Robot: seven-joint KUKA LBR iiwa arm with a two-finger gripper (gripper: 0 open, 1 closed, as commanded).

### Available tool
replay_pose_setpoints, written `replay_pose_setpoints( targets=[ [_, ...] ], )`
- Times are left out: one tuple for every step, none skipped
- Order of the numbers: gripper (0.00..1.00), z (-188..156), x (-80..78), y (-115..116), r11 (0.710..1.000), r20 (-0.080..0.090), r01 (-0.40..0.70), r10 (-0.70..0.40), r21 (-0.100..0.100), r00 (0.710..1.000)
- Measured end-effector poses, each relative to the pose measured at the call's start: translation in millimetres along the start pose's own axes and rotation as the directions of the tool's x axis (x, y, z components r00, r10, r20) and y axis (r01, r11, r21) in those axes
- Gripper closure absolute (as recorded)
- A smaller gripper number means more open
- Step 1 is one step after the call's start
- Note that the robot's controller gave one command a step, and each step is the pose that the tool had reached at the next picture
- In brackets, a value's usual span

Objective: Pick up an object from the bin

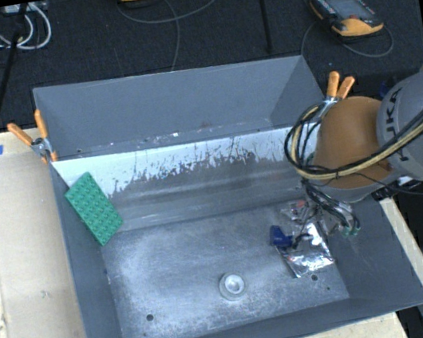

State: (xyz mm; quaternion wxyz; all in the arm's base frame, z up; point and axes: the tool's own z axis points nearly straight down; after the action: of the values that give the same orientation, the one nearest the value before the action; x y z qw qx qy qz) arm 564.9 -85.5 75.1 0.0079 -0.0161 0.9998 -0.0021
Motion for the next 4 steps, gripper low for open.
replay_pose_setpoints(
  targets=[
    [1.0, -221.2, -11.4, -2.1, 0.999, -0.004, -0.041, 0.041, -0.002, 0.999],
    [1.0, -106.2, 25.9, -48.8, 0.998, -0.024, 0.063, -0.063, -0.007, 0.998],
    [1.0, -238.0, -4.2, 0.9, 1.0, -0.004, 0.026, -0.026, -0.004, 1.0],
    [1.0, -124.5, -7.1, 59.4, 0.999, -0.024, -0.041, 0.041, -0.007, 0.999]
  ],
)
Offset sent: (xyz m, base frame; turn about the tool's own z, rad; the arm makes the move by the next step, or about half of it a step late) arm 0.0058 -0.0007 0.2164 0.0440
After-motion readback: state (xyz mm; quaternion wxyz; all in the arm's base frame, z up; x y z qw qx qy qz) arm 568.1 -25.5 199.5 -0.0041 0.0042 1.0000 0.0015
